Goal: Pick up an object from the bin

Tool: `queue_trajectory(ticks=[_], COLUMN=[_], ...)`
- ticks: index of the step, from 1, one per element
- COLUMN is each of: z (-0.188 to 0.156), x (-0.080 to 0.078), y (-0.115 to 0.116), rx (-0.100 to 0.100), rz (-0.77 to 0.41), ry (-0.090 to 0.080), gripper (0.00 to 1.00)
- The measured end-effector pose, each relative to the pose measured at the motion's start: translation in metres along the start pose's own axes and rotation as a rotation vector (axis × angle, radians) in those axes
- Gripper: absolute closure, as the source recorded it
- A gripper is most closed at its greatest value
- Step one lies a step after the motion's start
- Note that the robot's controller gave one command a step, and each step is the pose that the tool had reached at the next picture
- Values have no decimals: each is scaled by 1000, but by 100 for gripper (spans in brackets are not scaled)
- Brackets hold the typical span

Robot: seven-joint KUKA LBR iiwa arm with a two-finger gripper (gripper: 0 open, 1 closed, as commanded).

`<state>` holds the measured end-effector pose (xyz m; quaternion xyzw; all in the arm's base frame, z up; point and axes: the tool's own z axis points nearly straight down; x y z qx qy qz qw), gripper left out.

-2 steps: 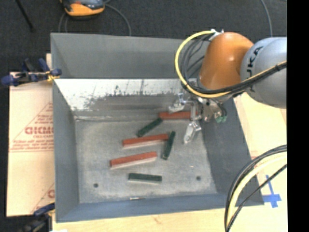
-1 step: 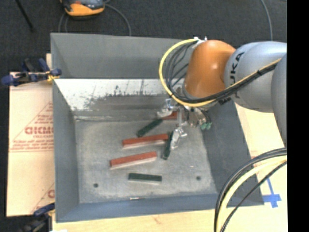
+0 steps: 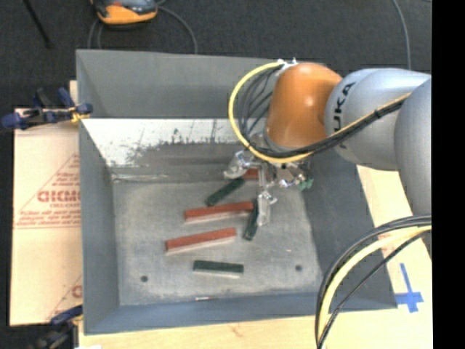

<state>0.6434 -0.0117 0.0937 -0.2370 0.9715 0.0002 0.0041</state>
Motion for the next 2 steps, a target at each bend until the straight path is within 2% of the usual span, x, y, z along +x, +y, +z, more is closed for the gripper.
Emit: queue_trajectory(ticks=[1, 2], z=[16, 16], x=[-19, -19], y=[15, 15], rx=[6, 6], rz=[192, 191], ry=[0, 0], gripper=[100, 100])
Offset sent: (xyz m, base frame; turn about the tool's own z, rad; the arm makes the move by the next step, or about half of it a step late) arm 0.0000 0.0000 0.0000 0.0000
